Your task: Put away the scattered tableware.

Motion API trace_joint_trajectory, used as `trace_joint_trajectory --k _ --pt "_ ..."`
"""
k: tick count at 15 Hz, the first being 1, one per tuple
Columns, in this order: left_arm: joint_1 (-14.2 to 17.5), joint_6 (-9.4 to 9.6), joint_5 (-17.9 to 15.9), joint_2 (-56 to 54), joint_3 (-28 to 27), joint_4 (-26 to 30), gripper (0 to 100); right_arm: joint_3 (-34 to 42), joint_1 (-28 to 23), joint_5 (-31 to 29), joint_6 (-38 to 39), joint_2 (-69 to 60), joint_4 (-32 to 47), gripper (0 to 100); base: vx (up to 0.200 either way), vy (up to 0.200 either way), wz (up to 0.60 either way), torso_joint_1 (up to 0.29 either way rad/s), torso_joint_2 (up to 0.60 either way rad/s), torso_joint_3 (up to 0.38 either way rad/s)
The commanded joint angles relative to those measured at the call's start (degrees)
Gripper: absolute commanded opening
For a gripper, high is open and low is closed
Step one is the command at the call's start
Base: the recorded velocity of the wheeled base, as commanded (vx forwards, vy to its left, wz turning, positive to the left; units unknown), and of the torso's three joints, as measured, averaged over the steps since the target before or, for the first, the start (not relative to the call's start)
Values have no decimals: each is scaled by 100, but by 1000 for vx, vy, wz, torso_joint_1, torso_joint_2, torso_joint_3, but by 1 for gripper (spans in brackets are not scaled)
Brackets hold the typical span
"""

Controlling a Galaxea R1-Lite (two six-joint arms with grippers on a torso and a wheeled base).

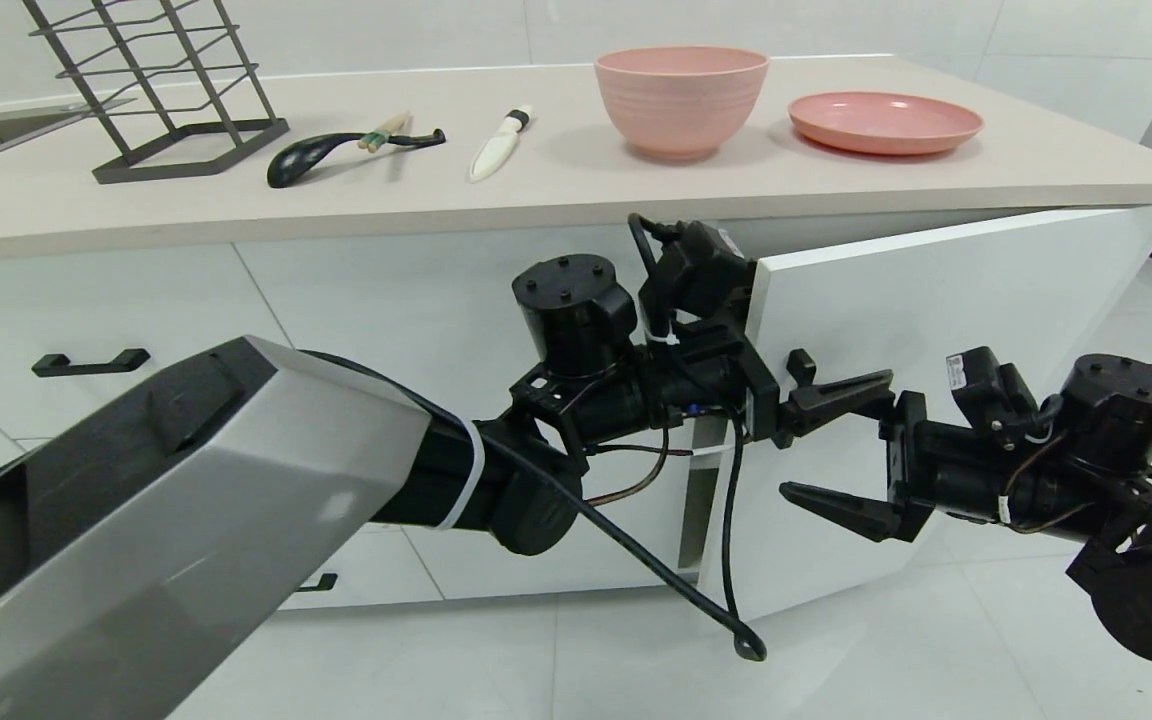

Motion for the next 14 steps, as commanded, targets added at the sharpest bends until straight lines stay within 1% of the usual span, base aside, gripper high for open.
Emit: trace_joint_trajectory --k 1,2,3,4,6,7,9,11,12,14 --pt "-71 -93 114 64 -32 -11 100 190 -108 -46 -19 -195 -47 100 0 0 0 0 0 0" --pt "-97 -181 246 64 -32 -11 100 366 -178 -63 -37 -389 -65 100 0 0 0 0 0 0" --pt "-132 -252 395 55 -24 -11 100 647 -310 -81 -54 -547 -267 100 0 0 0 0 0 0" --pt "-158 -287 606 37 -6 -2 100 1007 -433 -107 -89 -854 -284 100 0 0 0 0 0 0" --pt "-185 -295 1063 -7 47 7 100 1482 -600 -134 -142 -1549 -284 100 0 0 0 0 0 0" --pt "-202 -295 1204 -33 117 -11 100 1614 -609 -169 -142 -1988 -276 100 0 0 0 0 0 0" --pt "-290 -295 1318 -244 477 -20 100 1886 -600 -371 -133 -2788 -267 100 0 0 0 0 0 0" --pt "-387 -287 1371 -472 820 -20 100 2211 -609 -397 -133 -3403 -267 100 0 0 0 0 0 0" --pt "-484 -287 1380 -587 978 -20 100 2431 -609 -450 -133 -3887 -258 100 0 0 0 0 0 0" --pt "-589 -287 1397 -578 970 -20 100 2475 -618 -582 -133 -4423 -258 100 0 0 0 0 0 0"
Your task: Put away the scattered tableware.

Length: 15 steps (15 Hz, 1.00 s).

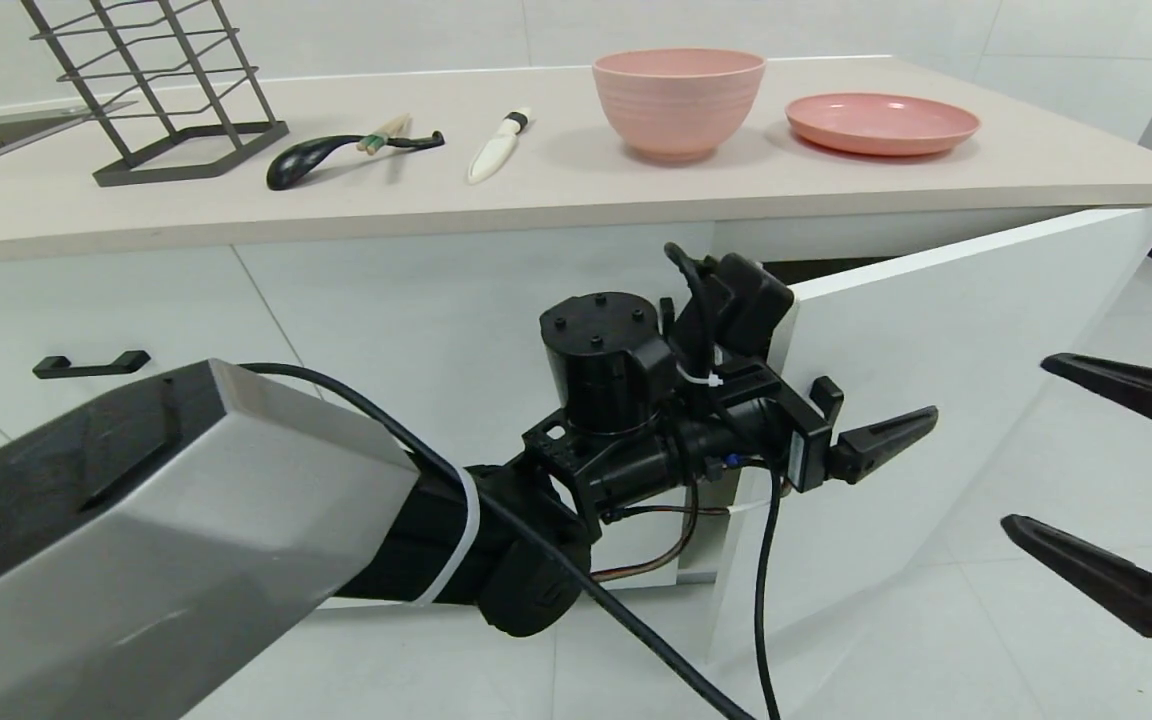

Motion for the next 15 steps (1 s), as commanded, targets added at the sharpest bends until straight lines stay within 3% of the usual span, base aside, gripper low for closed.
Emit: trace_joint_trajectory --k 1,15 --pt "-139 5 32 -93 38 -22 100 132 -12 -104 -3 -1046 3 100 0 0 0 0 0 0" --pt "-983 -4 75 232 135 -101 100 -140 -284 -218 -3 -2145 3 100 0 0 0 0 0 0"
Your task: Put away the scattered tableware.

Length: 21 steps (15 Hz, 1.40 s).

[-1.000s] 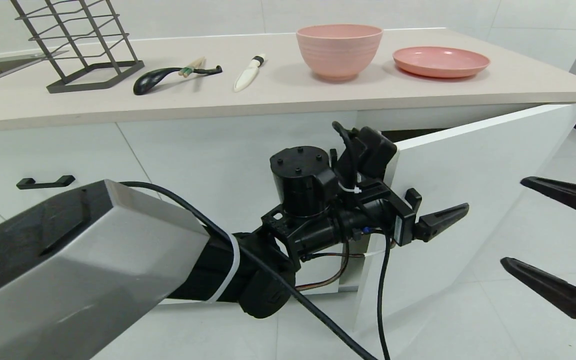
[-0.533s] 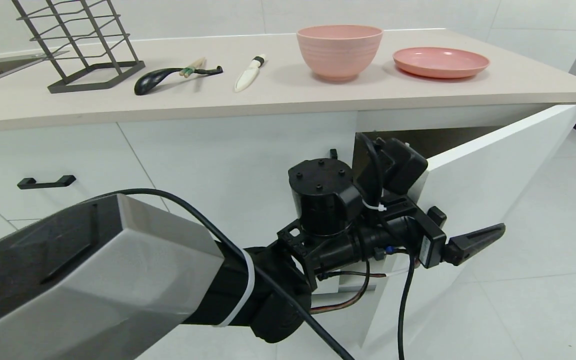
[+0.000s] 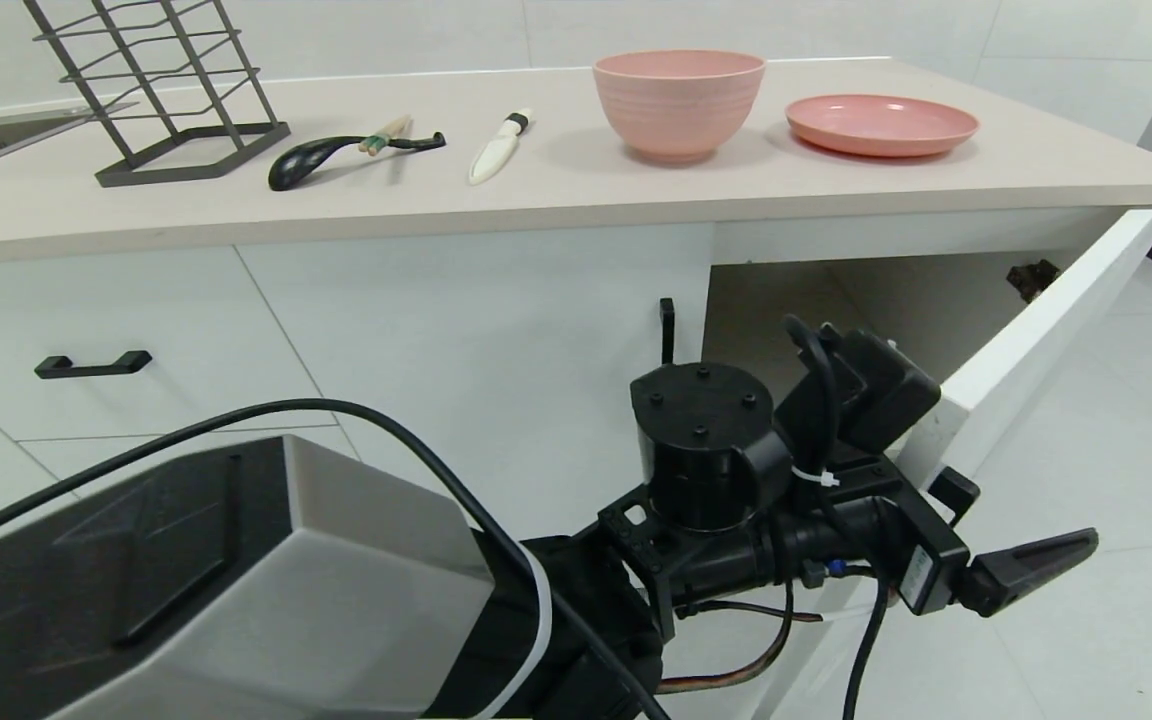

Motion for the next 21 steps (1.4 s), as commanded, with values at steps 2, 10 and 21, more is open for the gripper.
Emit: trace_joint_trajectory --k 2,10,21 --pt "-168 -4 4 73 5 -2 100 -8 -36 3 -18 -122 -1 100 0 0 0 0 0 0" --pt "-581 -4 -5 214 -22 -11 100 -175 -80 3 -18 -359 -1 100 0 0 0 0 0 0" --pt "-1126 -30 91 794 -505 -178 100 -553 -203 3 -18 -570 -1 100 0 0 0 0 0 0"
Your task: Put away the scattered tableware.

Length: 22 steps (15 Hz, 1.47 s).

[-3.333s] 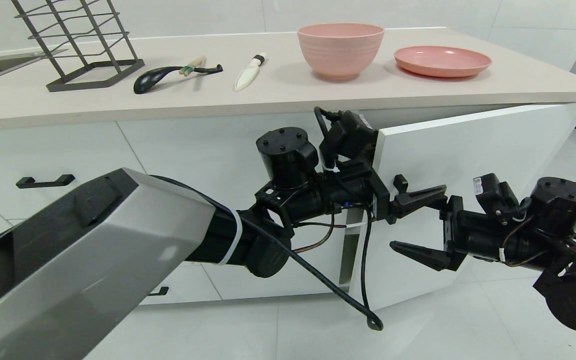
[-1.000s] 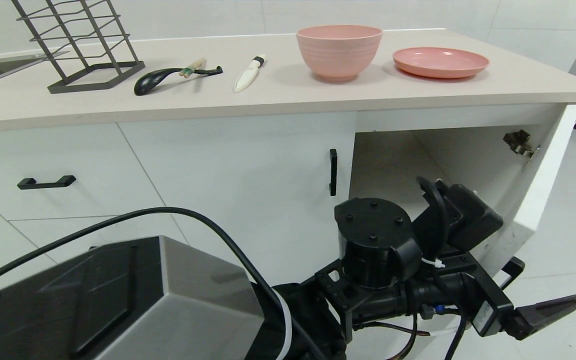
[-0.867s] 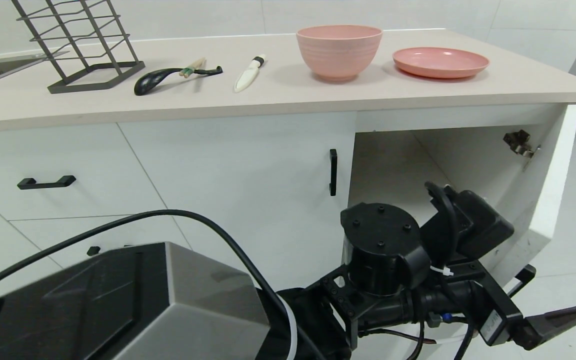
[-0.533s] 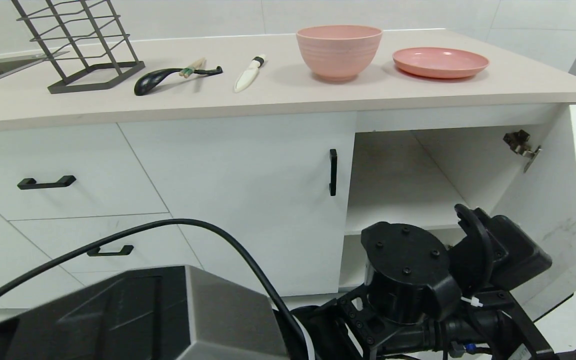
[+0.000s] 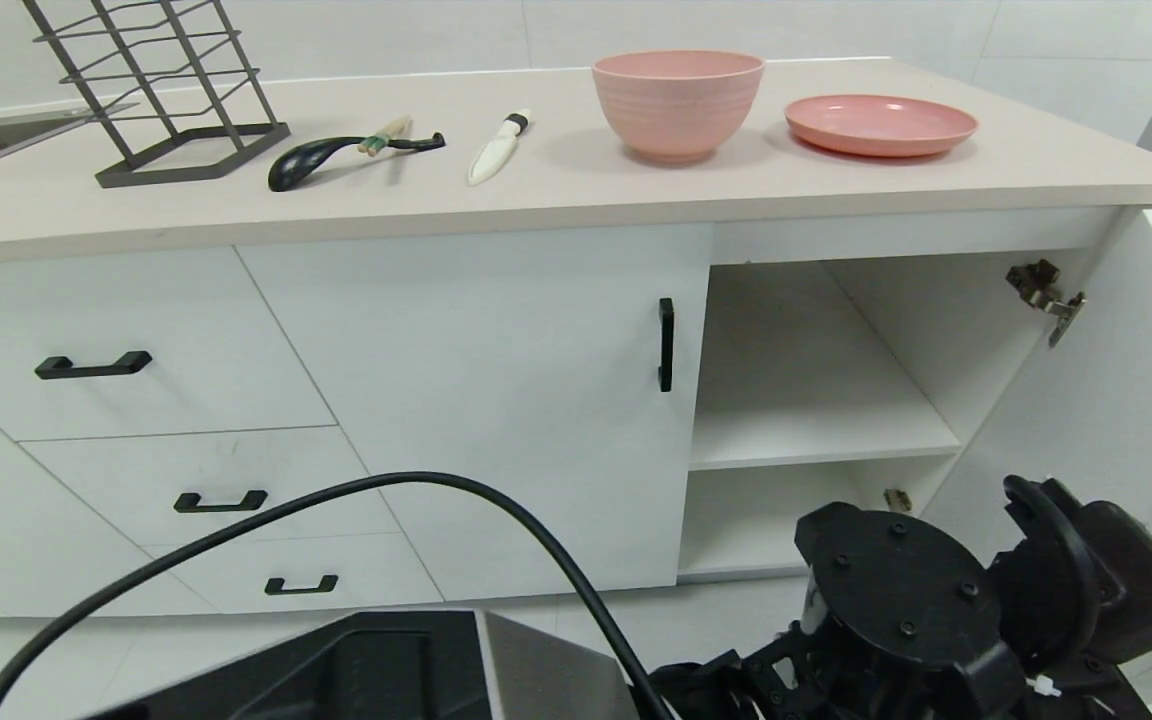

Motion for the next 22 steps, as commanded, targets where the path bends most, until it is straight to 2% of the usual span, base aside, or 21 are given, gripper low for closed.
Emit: trace_joint_trajectory --k 1,3,10,12,14,16,18,20,22 --pt "-78 -19 32 189 -194 0 100 -88 -28 0 -1 -43 -1 100 0 0 0 0 0 0" --pt "-219 -186 129 435 -501 -9 100 -123 -124 0 -1 -227 -1 100 0 0 0 0 0 0" --pt "-632 -239 147 1226 -1521 -105 100 -237 -415 0 -1 -509 -1 100 0 0 0 0 0 0" --pt "-632 -256 112 1287 -1354 -404 100 -219 -520 0 -1 -693 -1 100 0 0 0 0 0 0" --pt "-632 -493 59 1138 -748 -870 100 -202 -590 0 -1 -834 -1 100 0 0 0 0 0 0" --pt "-474 -634 59 523 202 -1336 100 -184 -608 0 -1 -869 8 100 0 0 0 0 0 0" --pt "-34 -634 68 -374 1529 -1775 100 -123 -608 0 -1 -869 8 100 0 0 0 0 0 0" --pt "476 -625 76 -1323 3164 -2294 100 123 -599 9 -1 -913 8 100 0 0 0 0 0 0" --pt "871 -599 85 -2202 4456 -2549 100 396 -582 9 -1 -922 -1 100 0 0 0 0 0 0"
